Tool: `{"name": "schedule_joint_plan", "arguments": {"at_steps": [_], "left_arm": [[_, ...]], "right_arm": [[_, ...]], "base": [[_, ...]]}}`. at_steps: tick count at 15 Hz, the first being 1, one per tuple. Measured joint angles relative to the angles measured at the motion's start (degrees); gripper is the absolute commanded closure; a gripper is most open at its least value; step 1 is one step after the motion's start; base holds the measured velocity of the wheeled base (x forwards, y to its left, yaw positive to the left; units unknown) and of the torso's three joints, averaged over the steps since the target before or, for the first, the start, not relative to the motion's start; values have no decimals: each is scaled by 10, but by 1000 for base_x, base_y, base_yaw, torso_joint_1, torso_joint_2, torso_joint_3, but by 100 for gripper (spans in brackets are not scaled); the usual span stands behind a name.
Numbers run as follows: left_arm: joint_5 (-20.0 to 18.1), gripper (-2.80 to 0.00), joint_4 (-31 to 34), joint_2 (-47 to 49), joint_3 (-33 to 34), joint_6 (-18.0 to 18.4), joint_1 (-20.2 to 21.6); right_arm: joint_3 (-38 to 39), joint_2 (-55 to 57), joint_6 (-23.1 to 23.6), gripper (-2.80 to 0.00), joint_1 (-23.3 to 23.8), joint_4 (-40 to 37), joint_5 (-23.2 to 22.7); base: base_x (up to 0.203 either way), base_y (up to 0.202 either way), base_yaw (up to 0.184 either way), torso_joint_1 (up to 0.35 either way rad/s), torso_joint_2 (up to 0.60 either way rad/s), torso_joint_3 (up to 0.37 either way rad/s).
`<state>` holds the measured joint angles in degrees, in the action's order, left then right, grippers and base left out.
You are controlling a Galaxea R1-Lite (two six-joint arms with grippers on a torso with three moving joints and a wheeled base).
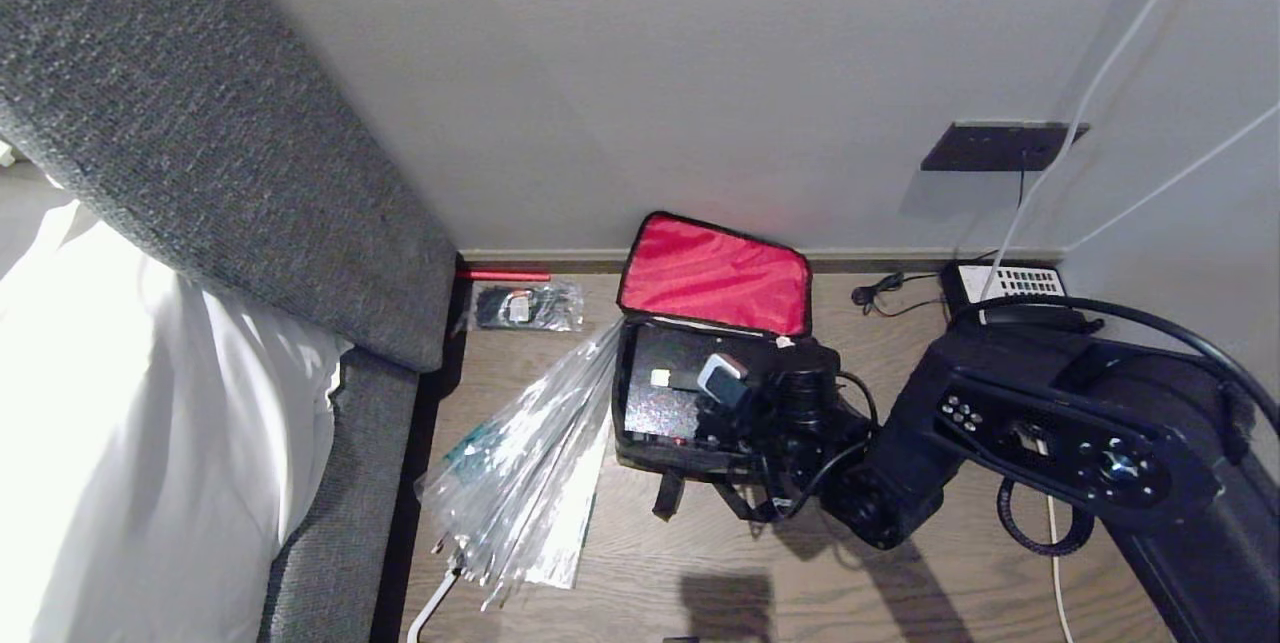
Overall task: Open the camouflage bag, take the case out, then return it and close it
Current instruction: Grip the handle
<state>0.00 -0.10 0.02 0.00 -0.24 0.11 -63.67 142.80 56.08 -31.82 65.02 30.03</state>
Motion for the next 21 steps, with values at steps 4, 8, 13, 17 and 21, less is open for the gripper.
{"name": "schedule_joint_plan", "arguments": {"at_steps": [4, 8, 13, 17, 21], "left_arm": [[0, 0, 0, 0, 0, 0, 0], [0, 0, 0, 0, 0, 0, 0], [0, 0, 0, 0, 0, 0, 0], [0, 0, 0, 0, 0, 0, 0], [0, 0, 0, 0, 0, 0, 0]], "right_arm": [[-26, 55, 64, -280, -35, 56, 37], [-70, 88, 106, -280, -48, 90, 84], [-132, 121, 152, -280, -45, 81, 140], [-158, 133, 144, -280, -41, 55, 140], [-187, 144, 138, -280, -35, 35, 138]], "base": [[0, 0, 0, 0, 0, 0], [0, 0, 0, 0, 0, 0], [0, 0, 0, 0, 0, 0], [0, 0, 0, 0, 0, 0], [0, 0, 0, 0, 0, 0]]}}
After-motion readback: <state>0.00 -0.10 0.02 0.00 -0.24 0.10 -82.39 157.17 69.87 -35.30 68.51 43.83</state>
